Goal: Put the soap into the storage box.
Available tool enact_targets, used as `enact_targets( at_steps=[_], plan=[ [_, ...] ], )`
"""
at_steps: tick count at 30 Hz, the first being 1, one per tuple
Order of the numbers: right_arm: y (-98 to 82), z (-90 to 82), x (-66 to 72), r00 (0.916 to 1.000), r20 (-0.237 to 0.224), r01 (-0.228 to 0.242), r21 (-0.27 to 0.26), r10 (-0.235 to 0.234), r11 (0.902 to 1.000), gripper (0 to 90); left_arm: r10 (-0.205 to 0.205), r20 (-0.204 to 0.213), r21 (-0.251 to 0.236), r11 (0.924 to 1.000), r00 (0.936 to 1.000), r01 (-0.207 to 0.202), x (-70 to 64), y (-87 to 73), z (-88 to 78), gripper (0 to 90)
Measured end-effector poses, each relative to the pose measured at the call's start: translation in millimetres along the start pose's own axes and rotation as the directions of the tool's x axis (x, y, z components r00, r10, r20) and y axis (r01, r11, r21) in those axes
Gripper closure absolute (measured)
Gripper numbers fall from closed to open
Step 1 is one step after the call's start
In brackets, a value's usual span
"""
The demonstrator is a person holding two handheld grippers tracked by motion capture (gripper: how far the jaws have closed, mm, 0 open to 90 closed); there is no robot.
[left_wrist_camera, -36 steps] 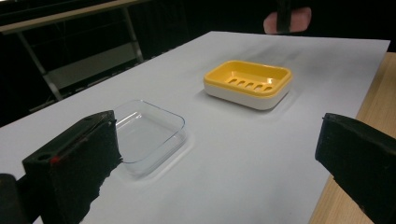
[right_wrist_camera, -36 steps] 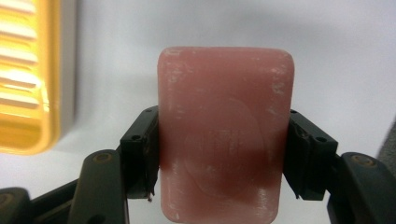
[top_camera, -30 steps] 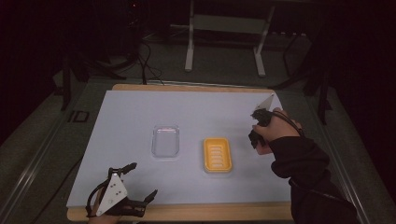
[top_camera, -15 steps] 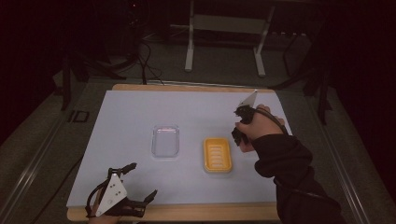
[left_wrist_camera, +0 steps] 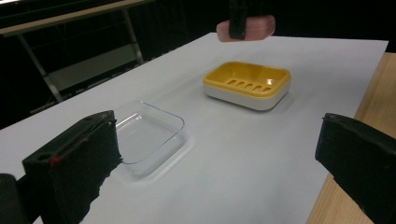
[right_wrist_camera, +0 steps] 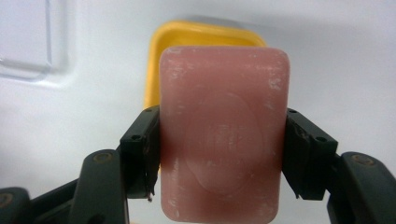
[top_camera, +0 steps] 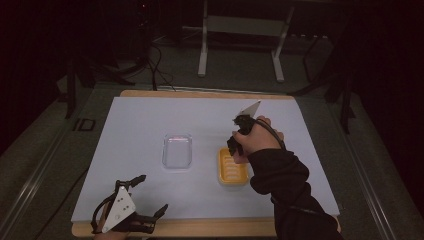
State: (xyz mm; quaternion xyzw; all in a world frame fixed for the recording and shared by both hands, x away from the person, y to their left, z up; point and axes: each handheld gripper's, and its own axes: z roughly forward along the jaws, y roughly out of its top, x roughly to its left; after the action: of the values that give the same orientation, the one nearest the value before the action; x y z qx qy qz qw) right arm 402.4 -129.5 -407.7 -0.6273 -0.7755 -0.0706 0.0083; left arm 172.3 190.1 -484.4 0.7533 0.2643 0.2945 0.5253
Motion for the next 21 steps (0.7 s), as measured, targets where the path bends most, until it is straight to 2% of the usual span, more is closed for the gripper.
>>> enact_targets(
  at_steps=[4,7,11,14,16,21],
  plan=[
    [0.2,7.3,2.9,0.9994,-0.034,-0.011,-0.012,0.010,0.9999,37.5,0.001,-0.001,0.000,1.0000,1.0000,-0.001,-0.2,0.0,0.2,0.4],
    [-1.4,15.4,5.7,1.0000,0.000,0.002,-0.005,-0.002,1.0000,37.5,0.001,0.007,0.000,1.0000,1.0000,-0.001,0.0,0.1,-0.3,0.4],
    [-3.3,26.5,5.8,0.9992,-0.019,-0.036,-0.002,0.036,0.9993,37.4,-0.001,0.011,-0.007,1.0000,0.9999,0.001,-0.5,0.5,-0.5,0.3],
    [-4.5,37.0,5.9,0.9991,-0.012,-0.042,-0.010,0.042,0.9991,37.5,-0.001,0.016,-0.011,0.9999,0.9999,0.001,-0.4,0.6,-1.2,0.3],
    [-5.1,46.3,4.7,0.9991,0.004,-0.042,0.002,0.042,0.9991,37.6,-0.001,0.016,-0.011,0.9999,0.9999,0.001,-0.6,0.7,-1.3,0.4],
    [-5.7,61.5,1.0,0.9977,-0.010,-0.067,0.043,0.067,0.9969,37.4,0.004,0.017,-0.009,1.0000,0.9999,-0.004,-0.7,0.7,-1.1,0.3]
  ],
)
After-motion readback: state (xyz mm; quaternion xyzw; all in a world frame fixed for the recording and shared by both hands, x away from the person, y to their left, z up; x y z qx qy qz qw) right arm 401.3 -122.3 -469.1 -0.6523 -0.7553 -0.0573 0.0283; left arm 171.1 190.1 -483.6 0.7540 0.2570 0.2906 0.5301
